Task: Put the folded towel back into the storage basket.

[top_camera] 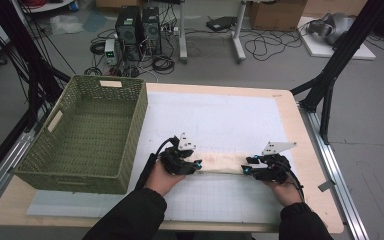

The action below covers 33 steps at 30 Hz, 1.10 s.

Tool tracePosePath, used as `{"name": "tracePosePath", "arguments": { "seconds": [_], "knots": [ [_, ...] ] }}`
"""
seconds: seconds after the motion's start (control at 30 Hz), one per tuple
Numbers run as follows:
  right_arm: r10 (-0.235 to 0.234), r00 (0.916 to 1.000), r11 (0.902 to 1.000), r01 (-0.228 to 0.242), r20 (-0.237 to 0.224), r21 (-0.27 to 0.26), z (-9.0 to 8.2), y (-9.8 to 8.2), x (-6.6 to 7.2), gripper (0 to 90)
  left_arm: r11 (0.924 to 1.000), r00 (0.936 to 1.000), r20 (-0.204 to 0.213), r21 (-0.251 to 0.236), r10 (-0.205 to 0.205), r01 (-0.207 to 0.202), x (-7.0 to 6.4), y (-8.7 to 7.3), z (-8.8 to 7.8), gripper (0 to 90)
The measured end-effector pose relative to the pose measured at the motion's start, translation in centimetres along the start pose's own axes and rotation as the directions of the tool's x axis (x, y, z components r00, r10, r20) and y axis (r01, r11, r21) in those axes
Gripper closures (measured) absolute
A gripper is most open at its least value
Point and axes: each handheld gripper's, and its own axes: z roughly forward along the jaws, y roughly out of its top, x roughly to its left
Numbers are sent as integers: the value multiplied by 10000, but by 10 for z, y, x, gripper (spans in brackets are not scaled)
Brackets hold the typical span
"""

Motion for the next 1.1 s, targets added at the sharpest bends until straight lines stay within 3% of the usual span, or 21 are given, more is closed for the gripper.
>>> {"name": "tracePosePath", "arguments": {
  "seconds": [0.23,0.43,0.53,0.63,0.77,0.87,0.97,1.1],
  "knots": [
    [16,10000,10000,-16,-34,95,3,0,-1,551,9967,9944,903,546,546,-596,-1,17,16,491],
    [-53,10000,9998,53,9,197,6,0,-3,545,9888,9804,1578,723,1182,-1309,-6,38,29,474],
    [-172,9998,9995,169,109,272,8,0,-3,542,9804,9702,1954,1063,1433,-1662,-9,48,41,459],
    [-244,9995,9991,237,197,350,9,0,-4,541,9755,9664,2098,1293,1486,-1781,-12,49,52,446],
    [-426,9986,9983,413,310,401,11,0,-5,541,9650,9676,2112,1910,1383,-1796,-10,43,64,427],
    [-489,9980,9981,474,389,395,11,0,-6,540,9599,9625,2311,2050,1424,-1912,-9,42,67,421],
    [-356,9987,9986,343,352,392,12,-1,-8,531,9573,9586,2485,2140,1390,-1943,-7,39,67,408],
    [-332,9987,9986,316,376,414,12,-1,-8,531,9607,9568,2603,2058,1297,-1862,-3,36,66,389]
  ]
}}
